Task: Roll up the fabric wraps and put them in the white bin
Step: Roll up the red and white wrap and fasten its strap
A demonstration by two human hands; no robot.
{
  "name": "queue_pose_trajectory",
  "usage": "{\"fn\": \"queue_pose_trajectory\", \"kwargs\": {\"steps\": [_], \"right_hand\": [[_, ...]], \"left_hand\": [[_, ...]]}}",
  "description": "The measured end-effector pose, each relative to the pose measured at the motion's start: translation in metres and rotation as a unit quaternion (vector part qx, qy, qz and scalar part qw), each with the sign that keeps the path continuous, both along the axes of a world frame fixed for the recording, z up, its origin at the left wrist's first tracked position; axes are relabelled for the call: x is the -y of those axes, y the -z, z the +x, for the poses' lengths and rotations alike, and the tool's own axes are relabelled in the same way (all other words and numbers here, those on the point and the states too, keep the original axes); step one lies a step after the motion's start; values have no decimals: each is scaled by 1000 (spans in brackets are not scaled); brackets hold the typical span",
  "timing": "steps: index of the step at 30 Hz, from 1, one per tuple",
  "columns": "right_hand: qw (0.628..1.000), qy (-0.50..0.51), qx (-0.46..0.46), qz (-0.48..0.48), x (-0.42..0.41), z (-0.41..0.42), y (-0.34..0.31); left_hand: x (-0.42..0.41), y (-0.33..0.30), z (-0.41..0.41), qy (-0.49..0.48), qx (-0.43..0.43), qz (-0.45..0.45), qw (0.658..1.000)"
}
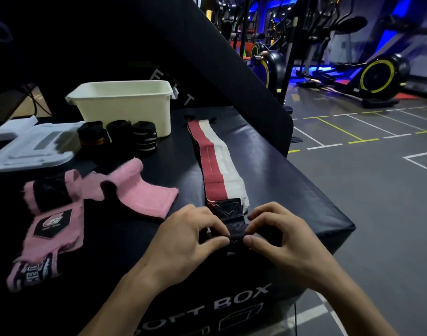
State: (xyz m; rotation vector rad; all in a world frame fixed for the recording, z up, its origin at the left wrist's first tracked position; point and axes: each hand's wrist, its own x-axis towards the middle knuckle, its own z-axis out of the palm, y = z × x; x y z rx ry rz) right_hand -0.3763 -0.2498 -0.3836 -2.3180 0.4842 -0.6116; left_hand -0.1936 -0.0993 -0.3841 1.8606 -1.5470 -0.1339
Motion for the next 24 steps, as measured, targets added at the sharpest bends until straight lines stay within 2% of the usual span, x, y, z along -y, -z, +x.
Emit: {"fn": "queue_pose_trajectory", "kwargs": {"steps": [8,13,19,24], "right_hand": [[998,27,-44,-34,-2,4,1],[996,65,-63,-12,-4,9,-1],[989,104,-92,-60,-4,24,-6],[984,109,-135,-31,3,34,-17]], "left_hand": [[-2,-2,-4,-37,-78,32,996],[-2,-2,-7,-73,-51,40,995],[3,-11,-21,-142,-5,44,989],[7,-12,-18,-124,-17,16,992]]}}
